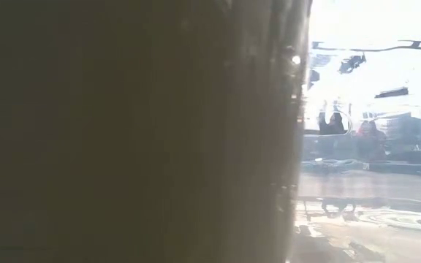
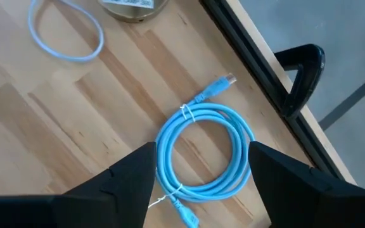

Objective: Pick & Place USB Port
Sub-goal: Put the blue HDMI cable into the transparent bin

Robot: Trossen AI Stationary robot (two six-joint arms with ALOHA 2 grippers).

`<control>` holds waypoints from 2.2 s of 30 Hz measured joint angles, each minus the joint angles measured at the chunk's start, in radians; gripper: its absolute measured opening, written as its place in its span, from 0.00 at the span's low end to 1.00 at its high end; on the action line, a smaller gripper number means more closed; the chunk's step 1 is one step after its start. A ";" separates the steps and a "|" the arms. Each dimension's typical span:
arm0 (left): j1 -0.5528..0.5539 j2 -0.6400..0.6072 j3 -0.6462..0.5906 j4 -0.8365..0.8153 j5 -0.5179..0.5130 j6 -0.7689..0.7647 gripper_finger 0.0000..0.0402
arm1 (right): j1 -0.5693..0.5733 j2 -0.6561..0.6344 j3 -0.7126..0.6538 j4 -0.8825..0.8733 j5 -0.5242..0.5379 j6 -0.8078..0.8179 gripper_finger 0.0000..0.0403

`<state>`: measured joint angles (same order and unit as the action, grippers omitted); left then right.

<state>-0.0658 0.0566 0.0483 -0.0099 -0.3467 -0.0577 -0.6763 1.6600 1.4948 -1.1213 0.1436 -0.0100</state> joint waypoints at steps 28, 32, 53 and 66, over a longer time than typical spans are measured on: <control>0.000 0.000 -0.001 0.007 -0.032 -0.026 0.49 | -0.022 0.004 -0.398 0.345 -0.092 0.099 0.60; 0.000 0.000 -0.001 0.007 -0.032 -0.026 0.49 | -0.022 0.004 -0.417 0.373 -0.096 0.104 0.60; 0.000 0.000 -0.002 0.007 -0.032 -0.026 0.49 | -0.022 0.004 -0.457 0.459 -0.153 0.103 0.60; 0.000 0.000 -0.002 0.007 0.004 -0.026 0.49 | -0.021 0.093 -0.457 0.460 -0.125 0.110 0.60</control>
<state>-0.0658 0.0565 0.0465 -0.0029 -0.3431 -0.0841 -0.6977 1.7534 1.0374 -0.6613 0.0183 0.0996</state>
